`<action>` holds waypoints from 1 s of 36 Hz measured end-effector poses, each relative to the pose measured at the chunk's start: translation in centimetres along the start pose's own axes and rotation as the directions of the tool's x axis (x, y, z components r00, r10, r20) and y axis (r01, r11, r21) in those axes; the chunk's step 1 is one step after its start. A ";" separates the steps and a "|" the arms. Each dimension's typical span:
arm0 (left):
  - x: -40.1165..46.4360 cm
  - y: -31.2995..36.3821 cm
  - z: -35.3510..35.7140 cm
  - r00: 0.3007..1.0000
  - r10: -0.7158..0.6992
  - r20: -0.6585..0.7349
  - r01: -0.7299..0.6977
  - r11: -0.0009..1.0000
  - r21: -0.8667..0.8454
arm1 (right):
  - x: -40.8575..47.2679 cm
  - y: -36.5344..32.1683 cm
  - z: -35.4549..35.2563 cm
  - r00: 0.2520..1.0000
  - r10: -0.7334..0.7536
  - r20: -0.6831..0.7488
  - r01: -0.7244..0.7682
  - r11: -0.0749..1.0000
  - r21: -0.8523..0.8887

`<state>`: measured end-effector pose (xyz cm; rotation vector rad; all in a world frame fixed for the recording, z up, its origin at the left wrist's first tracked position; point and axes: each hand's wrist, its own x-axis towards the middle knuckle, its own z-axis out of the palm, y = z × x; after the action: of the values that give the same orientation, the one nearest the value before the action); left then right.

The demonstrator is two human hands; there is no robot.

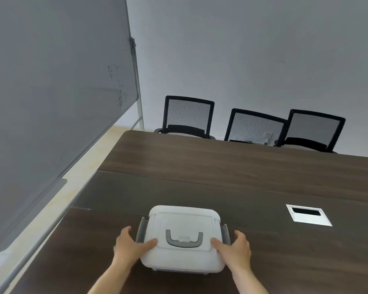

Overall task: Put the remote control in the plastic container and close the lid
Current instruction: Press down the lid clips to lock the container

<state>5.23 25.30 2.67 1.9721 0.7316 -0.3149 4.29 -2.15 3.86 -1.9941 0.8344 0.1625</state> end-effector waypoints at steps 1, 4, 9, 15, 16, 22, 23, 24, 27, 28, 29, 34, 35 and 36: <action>0.1 -0.1 -0.2 0.993 -0.071 0.097 0.084 0.986 -0.146 | 0.2 0.0 -0.1 0.993 0.089 0.080 -0.099 0.986 0.135; 0.4 -0.6 -0.4 0.919 -0.127 0.372 0.296 0.846 -0.443 | 0.9 0.6 -0.1 0.919 0.198 0.342 -0.328 0.866 0.378; 0.3 -0.4 -0.1 0.906 -0.034 0.422 0.256 0.837 -0.483 | 1.1 1.3 0.8 0.933 0.061 0.355 -0.213 0.888 0.408; -0.2 -0.5 0.5 0.932 0.115 0.343 0.045 0.904 -0.426 | -0.5 0.5 1.9 0.976 -0.105 0.192 0.079 0.987 0.138; -0.4 -0.5 0.7 0.932 0.142 0.333 0.001 0.919 -0.394 | -0.7 0.4 2.1 0.977 -0.127 0.169 0.119 0.991 0.058; -1.6 0.4 1.6 0.960 0.147 0.239 -0.125 0.987 -0.105 | -1.5 0.1 2.9 0.976 -0.179 0.125 0.200 0.963 -0.181; -1.6 0.6 1.9 0.963 0.147 0.228 -0.137 0.989 -0.059 | -1.6 0.1 3.0 0.976 -0.185 0.115 0.205 0.959 -0.196; -1.7 0.7 2.1 0.966 0.144 0.215 -0.142 0.990 -0.024 | -1.6 0.1 3.0 0.976 -0.191 0.107 0.210 0.955 -0.211; -1.8 0.9 2.5 0.973 0.135 0.185 -0.150 0.987 0.064 | -1.7 0.1 3.2 0.975 -0.207 0.083 0.222 0.944 -0.244; -1.8 0.8 2.6 0.974 0.144 0.175 -0.163 0.982 0.096 | -1.8 0.1 3.3 0.975 -0.210 0.073 0.222 0.942 -0.251; -1.9 0.7 2.7 0.974 0.152 0.169 -0.174 0.977 0.127 | -1.8 0.2 3.3 0.975 -0.214 0.064 0.223 0.940 -0.259; -2.0 0.7 3.1 0.973 0.191 0.129 -0.222 0.929 0.297 | -2.0 0.3 3.6 0.972 -0.232 0.039 0.233 0.929 -0.286; -2.1 0.8 3.1 0.973 0.195 0.124 -0.225 0.917 0.328 | -2.0 0.3 3.6 0.971 -0.234 0.038 0.235 0.928 -0.291; -2.1 1.0 3.1 0.973 0.198 0.116 -0.227 0.910 0.347 | -2.0 0.2 3.6 0.970 -0.238 0.038 0.239 0.925 -0.295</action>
<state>4.43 21.49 2.86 2.3479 0.4209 -0.4136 3.36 1.71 2.53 -2.3611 0.5831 0.1554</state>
